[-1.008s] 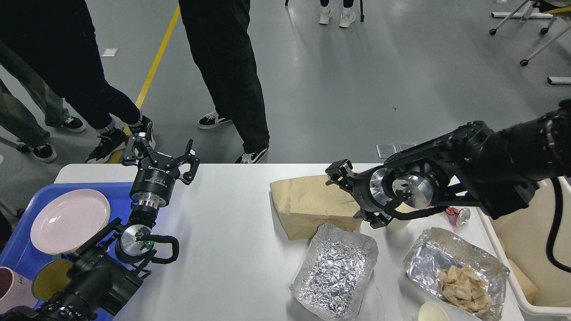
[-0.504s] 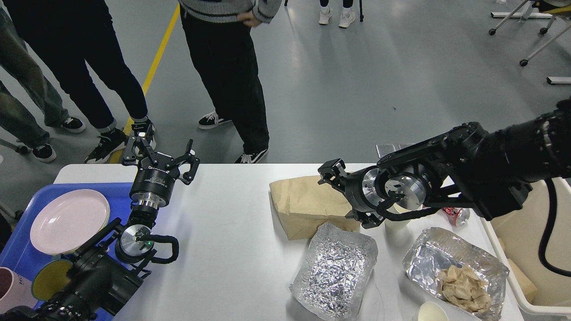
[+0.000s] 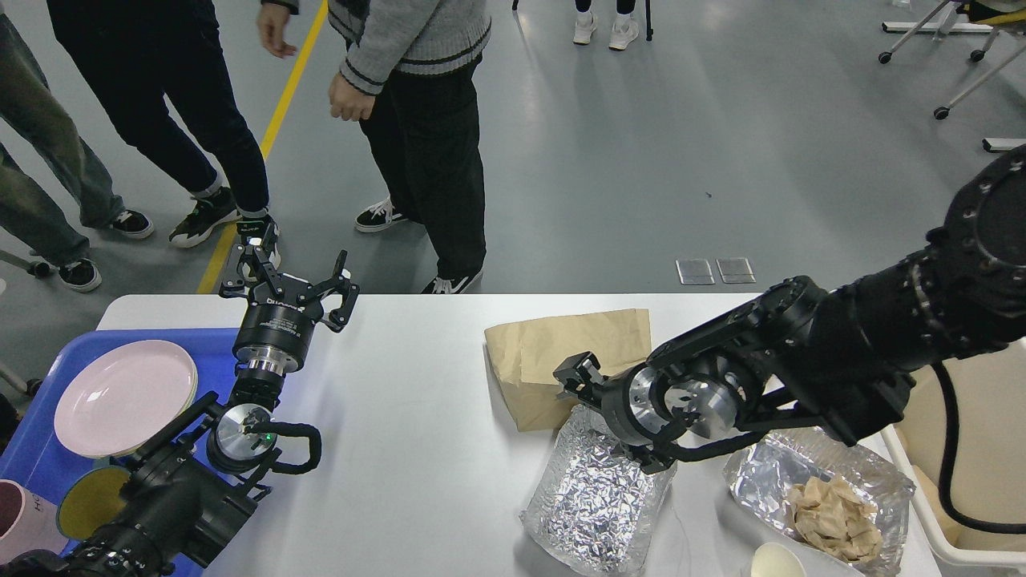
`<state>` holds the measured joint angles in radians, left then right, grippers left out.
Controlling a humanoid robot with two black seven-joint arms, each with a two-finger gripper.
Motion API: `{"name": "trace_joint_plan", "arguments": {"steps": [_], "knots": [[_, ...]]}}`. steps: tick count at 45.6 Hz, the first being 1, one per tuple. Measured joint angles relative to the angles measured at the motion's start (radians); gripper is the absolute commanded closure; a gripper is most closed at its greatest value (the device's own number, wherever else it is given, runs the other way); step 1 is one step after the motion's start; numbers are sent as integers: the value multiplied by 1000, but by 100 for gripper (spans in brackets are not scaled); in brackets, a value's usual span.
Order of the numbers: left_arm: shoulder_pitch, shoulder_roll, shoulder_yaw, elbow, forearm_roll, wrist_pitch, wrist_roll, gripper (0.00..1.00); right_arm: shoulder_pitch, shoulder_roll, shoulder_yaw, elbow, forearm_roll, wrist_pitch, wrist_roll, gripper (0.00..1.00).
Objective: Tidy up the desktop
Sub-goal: 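Close the right gripper on the brown paper bag's top edge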
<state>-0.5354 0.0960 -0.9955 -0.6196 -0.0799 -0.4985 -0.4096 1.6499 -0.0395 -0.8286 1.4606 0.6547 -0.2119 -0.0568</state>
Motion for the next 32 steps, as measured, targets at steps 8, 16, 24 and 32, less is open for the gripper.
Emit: {"name": "trace_joint_plan", "arguments": {"steps": [8,16,24,32], "knots": [[0,0,0,0,0,0,0,4,-51,84,10,-72,-5,-66,0,0],[0,1,0,0,0,0,0,4,-76,112,7,-147,-8,-74,-1,0],[0,0,1,0,0,0,0,4,-78,99,-6,-189,-9,-68,-4,0],[0,0,1,0,0,0,0,4,-111,92,-7,-237,-6,-74,-5,0]]}}
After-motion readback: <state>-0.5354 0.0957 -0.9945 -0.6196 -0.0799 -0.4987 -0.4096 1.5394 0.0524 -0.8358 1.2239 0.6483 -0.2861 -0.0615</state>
